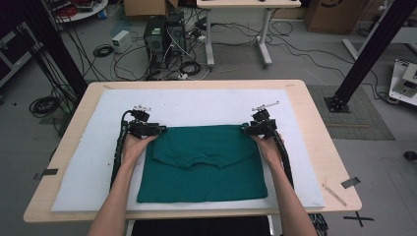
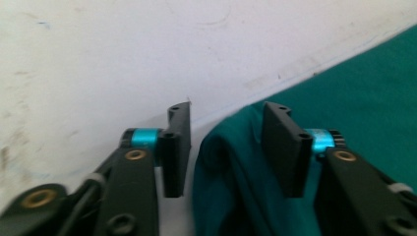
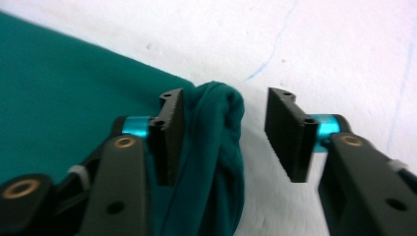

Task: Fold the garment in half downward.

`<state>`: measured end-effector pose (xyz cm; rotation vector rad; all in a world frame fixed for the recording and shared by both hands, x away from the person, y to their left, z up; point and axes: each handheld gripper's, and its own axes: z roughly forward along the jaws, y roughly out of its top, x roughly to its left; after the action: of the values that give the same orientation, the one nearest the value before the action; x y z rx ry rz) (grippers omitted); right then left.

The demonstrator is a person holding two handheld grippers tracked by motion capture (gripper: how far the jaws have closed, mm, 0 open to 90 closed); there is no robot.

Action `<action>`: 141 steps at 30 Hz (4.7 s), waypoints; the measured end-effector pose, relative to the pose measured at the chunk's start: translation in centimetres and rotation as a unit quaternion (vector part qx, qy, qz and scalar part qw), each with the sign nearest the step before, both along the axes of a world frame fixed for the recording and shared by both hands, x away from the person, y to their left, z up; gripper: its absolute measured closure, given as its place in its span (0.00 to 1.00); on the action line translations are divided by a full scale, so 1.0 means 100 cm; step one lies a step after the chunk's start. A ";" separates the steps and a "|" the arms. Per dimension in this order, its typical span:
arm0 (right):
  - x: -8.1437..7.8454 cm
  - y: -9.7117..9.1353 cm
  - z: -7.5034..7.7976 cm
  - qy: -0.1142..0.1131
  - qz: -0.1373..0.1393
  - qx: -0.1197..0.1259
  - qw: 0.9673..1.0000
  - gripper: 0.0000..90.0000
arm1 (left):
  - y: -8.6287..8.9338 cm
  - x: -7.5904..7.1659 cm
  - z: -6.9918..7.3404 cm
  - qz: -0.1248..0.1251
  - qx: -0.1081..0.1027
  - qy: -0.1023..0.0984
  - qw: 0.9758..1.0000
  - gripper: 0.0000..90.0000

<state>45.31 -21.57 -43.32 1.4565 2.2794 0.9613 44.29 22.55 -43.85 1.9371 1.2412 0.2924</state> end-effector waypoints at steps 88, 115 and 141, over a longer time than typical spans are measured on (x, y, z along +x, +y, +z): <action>-0.211 -0.033 -0.010 -0.076 0.109 0.010 0.991 0.97 | 0.018 -0.210 -0.004 -0.119 0.015 -0.073 0.990 0.96; -0.245 -0.046 -0.016 -0.057 0.129 0.039 0.989 0.97 | 0.022 -0.246 -0.012 -0.138 0.004 -0.057 0.989 0.96; -0.099 -0.034 0.016 -0.058 0.051 0.046 0.996 0.47 | 0.028 -0.090 0.030 -0.023 -0.002 -0.047 0.999 0.50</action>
<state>35.44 -25.01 -41.77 1.2938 2.2703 1.1644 35.33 25.32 -40.82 1.9242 1.1333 0.3524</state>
